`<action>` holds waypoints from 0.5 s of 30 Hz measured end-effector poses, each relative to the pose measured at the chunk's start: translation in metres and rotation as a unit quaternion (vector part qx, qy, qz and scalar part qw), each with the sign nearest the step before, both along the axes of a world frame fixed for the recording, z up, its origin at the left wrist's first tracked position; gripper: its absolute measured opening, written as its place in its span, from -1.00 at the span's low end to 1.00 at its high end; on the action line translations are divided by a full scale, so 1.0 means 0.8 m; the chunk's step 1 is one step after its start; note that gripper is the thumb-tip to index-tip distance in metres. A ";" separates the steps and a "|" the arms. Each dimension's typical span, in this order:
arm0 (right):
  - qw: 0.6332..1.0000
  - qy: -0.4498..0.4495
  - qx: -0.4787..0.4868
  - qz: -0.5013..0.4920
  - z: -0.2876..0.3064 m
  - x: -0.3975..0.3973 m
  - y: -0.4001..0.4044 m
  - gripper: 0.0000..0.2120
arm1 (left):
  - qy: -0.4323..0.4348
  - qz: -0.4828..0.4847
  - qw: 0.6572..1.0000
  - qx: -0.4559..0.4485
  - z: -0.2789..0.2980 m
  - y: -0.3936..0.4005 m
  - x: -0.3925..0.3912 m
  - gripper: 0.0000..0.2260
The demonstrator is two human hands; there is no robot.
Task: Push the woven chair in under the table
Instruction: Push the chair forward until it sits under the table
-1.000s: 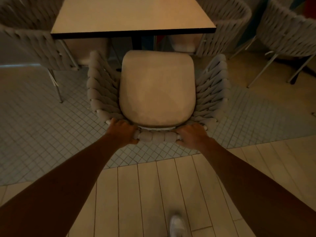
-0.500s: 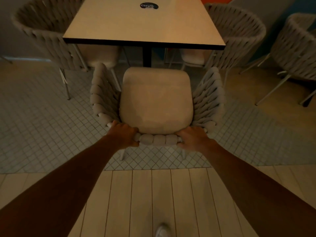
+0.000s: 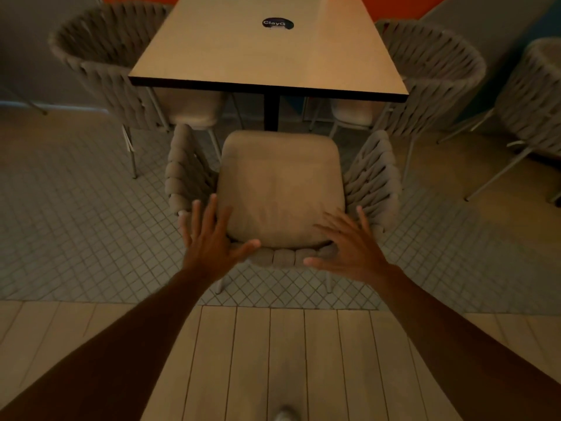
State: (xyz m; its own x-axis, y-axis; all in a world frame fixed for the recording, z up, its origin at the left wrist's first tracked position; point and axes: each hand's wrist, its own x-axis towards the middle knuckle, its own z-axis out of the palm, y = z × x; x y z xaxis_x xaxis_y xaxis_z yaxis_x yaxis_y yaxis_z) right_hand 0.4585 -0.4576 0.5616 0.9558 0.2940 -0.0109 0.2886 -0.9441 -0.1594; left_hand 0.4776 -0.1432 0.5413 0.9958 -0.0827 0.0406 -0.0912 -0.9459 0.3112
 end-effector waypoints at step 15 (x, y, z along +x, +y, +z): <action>0.979 -0.198 0.026 0.037 -0.043 0.008 0.034 -0.29 | -0.150 -0.143 0.974 0.088 -0.020 -0.049 -0.004 -0.30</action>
